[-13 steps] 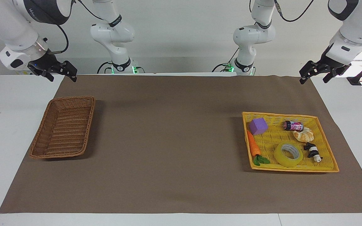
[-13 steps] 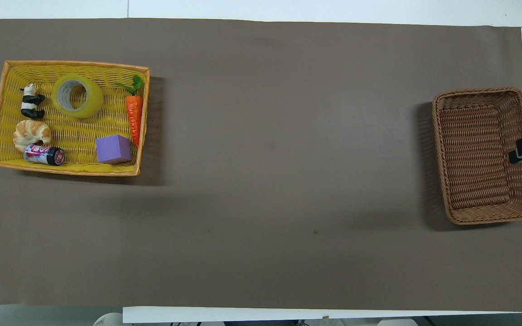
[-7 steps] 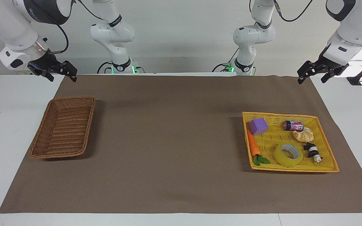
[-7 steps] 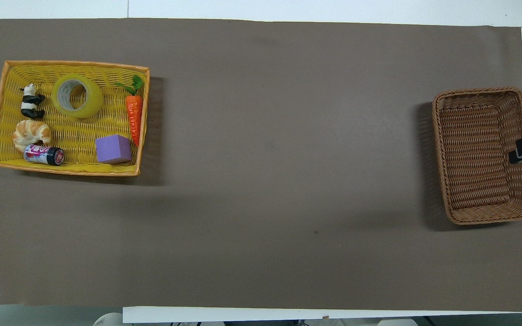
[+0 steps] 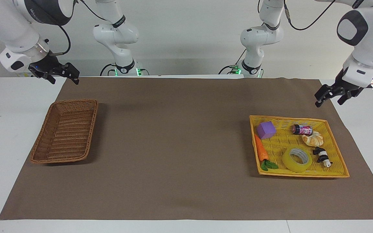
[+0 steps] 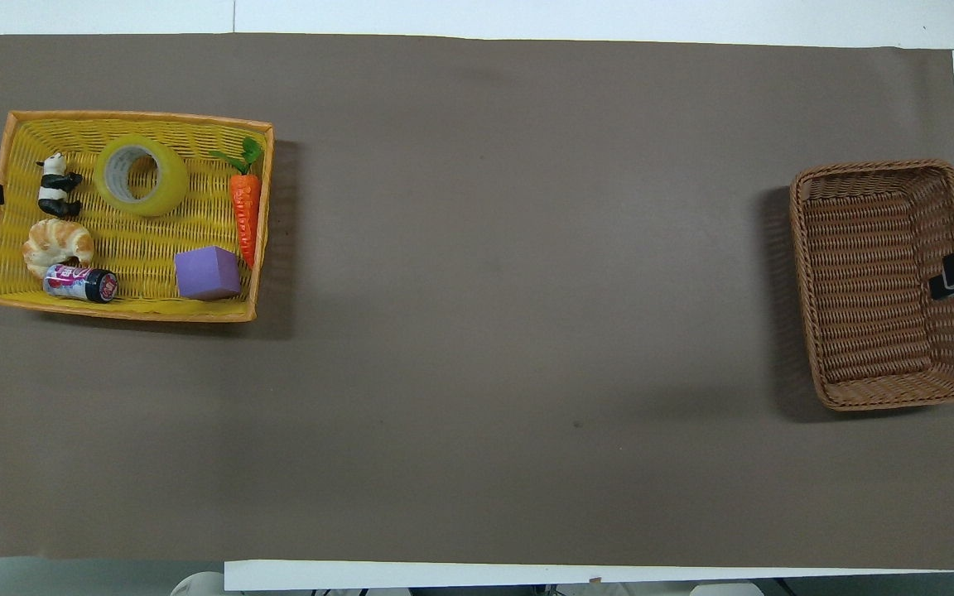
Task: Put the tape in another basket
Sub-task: 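Reach the left gripper down onto the clear tape roll in the yellow basket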
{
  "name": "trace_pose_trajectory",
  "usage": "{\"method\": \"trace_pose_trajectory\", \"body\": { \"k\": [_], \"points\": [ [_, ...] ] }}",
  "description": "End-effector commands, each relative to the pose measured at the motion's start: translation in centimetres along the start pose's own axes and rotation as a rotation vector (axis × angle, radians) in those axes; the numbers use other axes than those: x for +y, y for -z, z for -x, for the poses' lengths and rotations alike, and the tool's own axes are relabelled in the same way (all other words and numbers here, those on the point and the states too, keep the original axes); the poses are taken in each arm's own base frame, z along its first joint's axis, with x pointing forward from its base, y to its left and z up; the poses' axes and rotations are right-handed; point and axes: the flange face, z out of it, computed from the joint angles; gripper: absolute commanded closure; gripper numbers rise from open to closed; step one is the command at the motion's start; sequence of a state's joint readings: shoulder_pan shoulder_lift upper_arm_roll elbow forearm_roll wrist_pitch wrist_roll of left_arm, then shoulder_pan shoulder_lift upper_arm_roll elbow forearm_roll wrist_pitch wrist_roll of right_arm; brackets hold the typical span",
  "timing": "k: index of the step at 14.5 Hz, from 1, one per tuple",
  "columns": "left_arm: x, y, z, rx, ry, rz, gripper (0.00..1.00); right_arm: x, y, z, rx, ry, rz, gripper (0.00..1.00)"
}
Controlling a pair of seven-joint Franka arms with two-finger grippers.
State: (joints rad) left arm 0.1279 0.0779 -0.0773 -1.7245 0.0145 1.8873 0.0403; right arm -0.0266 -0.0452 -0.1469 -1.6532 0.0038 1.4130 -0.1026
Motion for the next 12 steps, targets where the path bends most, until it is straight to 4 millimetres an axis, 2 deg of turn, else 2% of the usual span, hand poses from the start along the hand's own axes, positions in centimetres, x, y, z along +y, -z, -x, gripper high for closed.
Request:
{"method": "trace_pose_trajectory", "body": {
  "k": [1, 2, 3, 4, 9, 12],
  "points": [
    [0.4, -7.6, -3.1, 0.02, -0.008, 0.015, 0.03, 0.0, -0.2, 0.5, -0.007, 0.016, 0.01, 0.0],
    [-0.1, -9.2, -3.7, 0.033, -0.001, 0.016, 0.07, 0.0, -0.1, 0.5, -0.006, 0.016, 0.01, 0.0],
    [-0.6, -10.1, -3.9, 0.038, 0.004, 0.017, 0.14, 0.0, -0.1, 0.5, -0.006, 0.016, 0.01, 0.0],
    [-0.6, -10.8, -4.2, 0.035, 0.004, 0.018, 0.16, 0.0, -0.2, 0.5, -0.007, 0.016, 0.01, 0.0],
    [0.4, -13.5, -4.8, 0.032, -0.007, 0.024, 0.2, 0.0, -0.2, 0.5, -0.007, 0.016, 0.01, 0.0],
    [1.2, -16.2, -5.4, 0.041, -0.018, 0.029, 0.22, 0.0, -0.1, 0.5, -0.006, 0.016, 0.01, 0.0]
  ]
}}
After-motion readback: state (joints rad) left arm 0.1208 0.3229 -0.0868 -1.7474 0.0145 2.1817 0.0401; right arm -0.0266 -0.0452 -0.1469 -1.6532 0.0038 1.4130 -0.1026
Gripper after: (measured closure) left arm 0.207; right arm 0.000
